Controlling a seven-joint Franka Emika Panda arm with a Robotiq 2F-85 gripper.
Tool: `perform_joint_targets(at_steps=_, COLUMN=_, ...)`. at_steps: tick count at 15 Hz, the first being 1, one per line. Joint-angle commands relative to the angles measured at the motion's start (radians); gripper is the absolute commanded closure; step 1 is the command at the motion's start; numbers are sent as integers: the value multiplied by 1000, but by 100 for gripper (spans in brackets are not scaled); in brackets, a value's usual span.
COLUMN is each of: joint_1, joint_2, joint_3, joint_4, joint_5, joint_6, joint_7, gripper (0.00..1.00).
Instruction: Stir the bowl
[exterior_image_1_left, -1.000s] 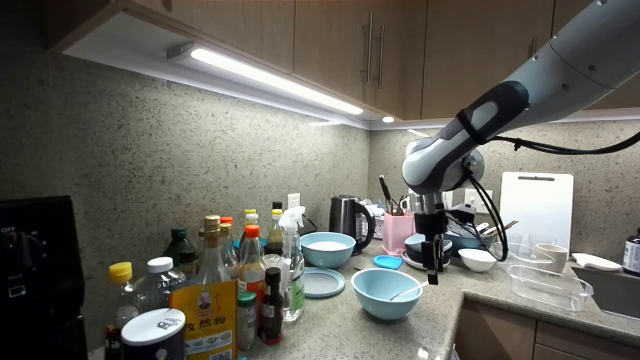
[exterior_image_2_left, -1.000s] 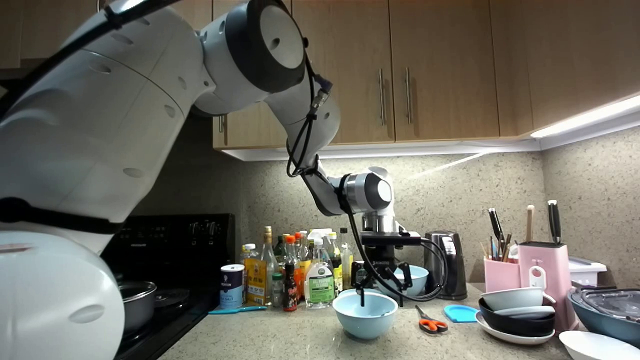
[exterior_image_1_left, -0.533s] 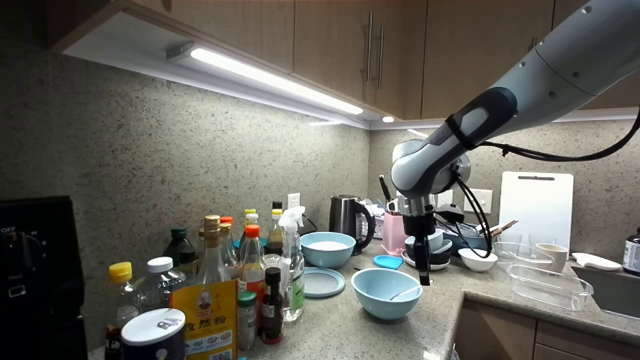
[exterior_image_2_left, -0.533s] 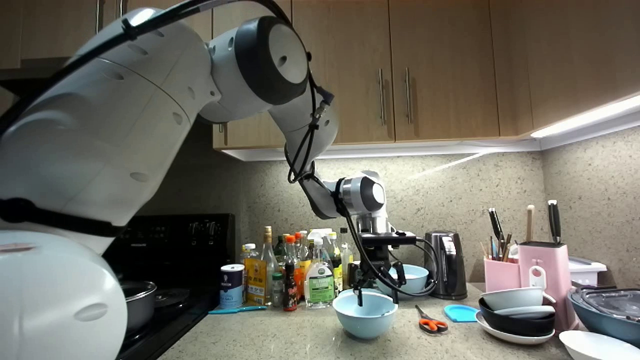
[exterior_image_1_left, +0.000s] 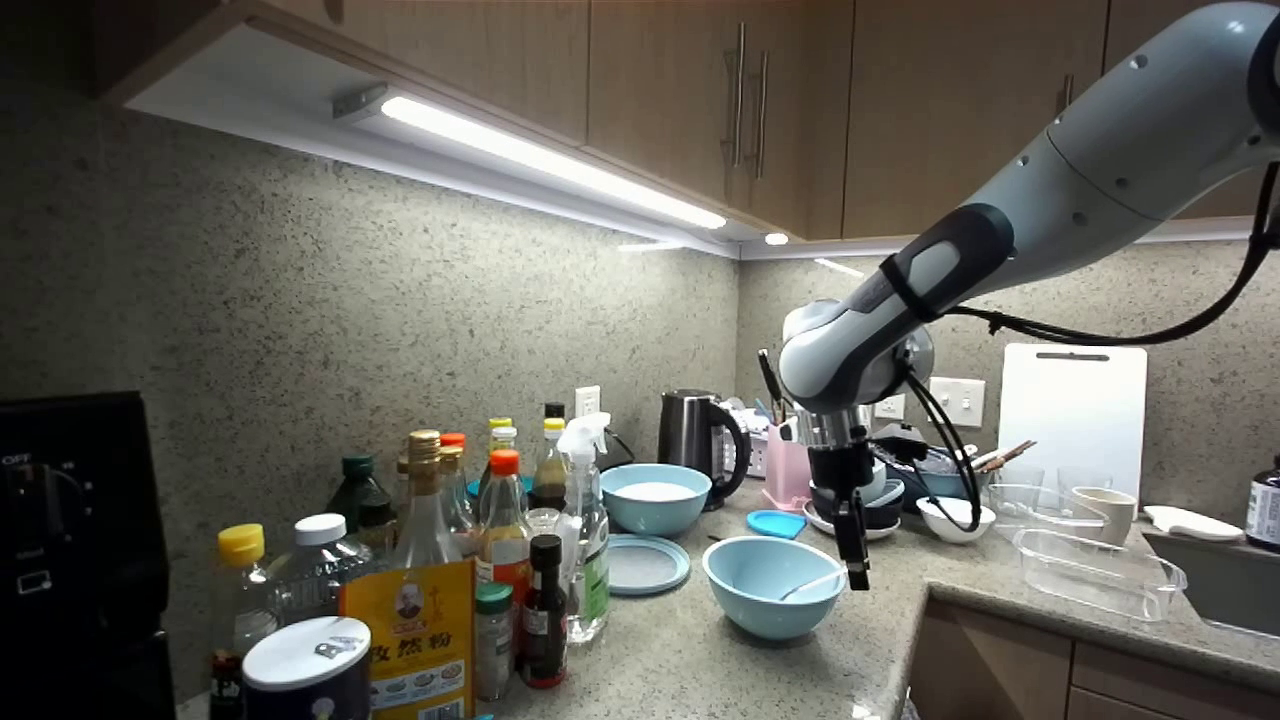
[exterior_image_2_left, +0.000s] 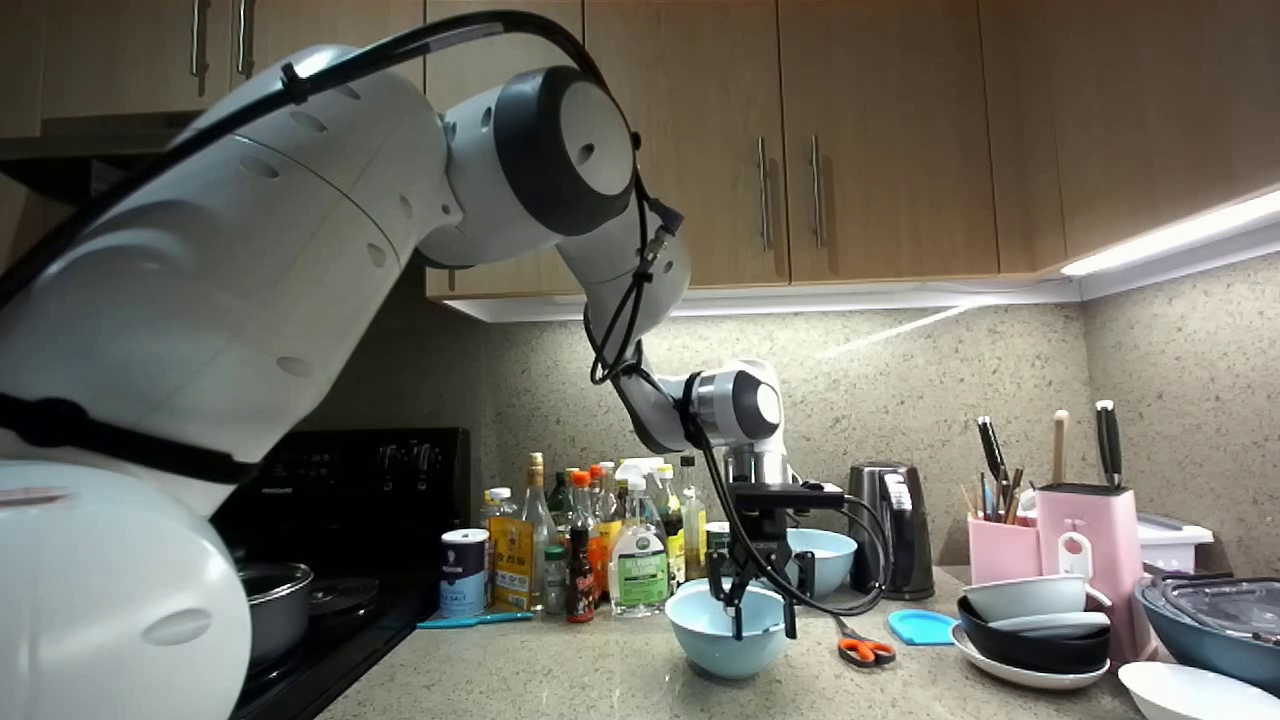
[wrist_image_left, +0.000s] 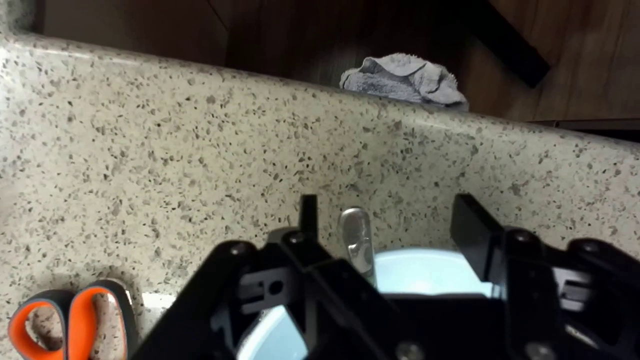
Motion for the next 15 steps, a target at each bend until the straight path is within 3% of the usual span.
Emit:
perform_joint_targets(at_steps=1, joint_1=-14, joint_2=14, joint_3=5, joint_4=30, joint_5=-9, joint_6=-37, joint_7=-30, gripper=61)
perform_joint_targets(at_steps=7, joint_1=-12, joint_2=6, joint_3=5, joint_4=33, joint_5=-16, joint_6=-35, joint_7=-22, gripper=99)
perform_joint_targets(at_steps=15, joint_1=13, joint_2=-79, joint_3=3, joint_4=-20, joint_5=-26, joint_6=20, joint_7=49, gripper=96)
